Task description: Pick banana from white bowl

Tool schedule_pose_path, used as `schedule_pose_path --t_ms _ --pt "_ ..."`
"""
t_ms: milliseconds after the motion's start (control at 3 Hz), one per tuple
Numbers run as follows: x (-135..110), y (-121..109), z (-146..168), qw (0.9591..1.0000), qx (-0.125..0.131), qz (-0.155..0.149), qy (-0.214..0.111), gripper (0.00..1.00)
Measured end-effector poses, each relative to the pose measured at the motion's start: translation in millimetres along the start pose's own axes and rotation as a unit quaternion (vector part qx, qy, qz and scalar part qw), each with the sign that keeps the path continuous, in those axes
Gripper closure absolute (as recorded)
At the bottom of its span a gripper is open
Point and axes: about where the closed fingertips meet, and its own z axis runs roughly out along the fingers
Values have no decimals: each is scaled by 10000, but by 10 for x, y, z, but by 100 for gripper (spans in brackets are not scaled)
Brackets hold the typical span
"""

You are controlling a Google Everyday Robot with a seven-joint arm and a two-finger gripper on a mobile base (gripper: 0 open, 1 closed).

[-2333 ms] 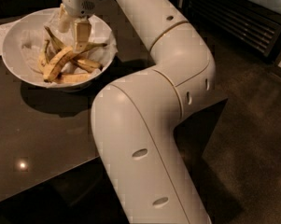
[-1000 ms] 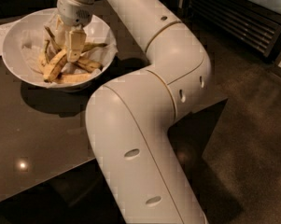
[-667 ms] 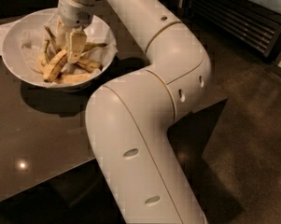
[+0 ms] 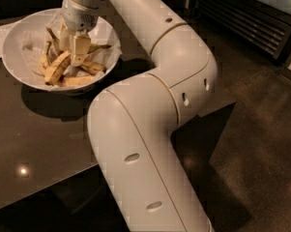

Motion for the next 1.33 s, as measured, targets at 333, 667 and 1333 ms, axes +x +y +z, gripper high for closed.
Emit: schedule_pose_path --t_ms 333,667,1333 --pt "29 -26 48 10000 -18 -69 -8 47" --pt "62 -58 108 9999 -39 -133 -22 47" --pt "101 -78 189 9998 -86 -155 -50 65"
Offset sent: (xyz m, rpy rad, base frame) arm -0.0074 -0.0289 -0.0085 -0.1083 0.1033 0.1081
